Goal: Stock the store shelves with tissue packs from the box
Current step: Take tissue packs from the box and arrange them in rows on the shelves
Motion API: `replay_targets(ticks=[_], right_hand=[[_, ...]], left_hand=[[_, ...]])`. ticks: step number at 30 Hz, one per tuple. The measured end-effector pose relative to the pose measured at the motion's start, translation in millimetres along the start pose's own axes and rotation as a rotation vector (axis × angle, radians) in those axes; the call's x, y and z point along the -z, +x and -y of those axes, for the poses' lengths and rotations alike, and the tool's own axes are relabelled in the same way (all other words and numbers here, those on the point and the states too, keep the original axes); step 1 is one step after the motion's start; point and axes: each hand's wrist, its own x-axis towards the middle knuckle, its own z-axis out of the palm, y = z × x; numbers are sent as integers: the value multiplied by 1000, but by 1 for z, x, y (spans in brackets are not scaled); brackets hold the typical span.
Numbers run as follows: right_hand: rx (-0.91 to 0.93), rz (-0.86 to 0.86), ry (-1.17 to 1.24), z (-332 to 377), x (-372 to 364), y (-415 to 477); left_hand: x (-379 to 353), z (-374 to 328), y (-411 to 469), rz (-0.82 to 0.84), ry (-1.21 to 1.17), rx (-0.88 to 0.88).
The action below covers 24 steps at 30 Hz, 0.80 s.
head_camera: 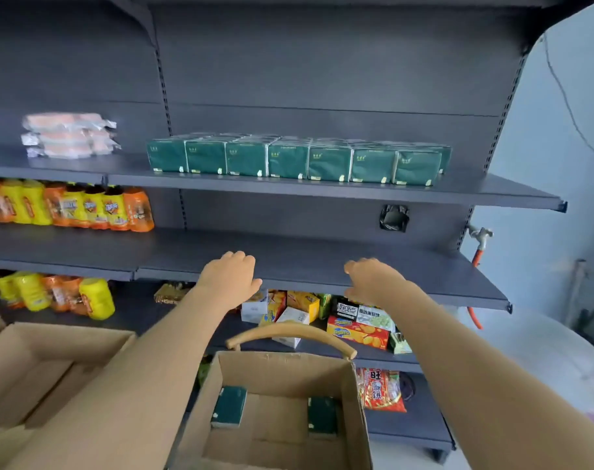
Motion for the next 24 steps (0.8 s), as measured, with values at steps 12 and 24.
replay_targets(ticks=[12,24], right_hand=[[-265,521,191,49,-212,106],[-370,766,278,42,-387,115]], left_hand=[[-226,63,82,410,-112,-205],[-403,46,60,753,-111,-213]])
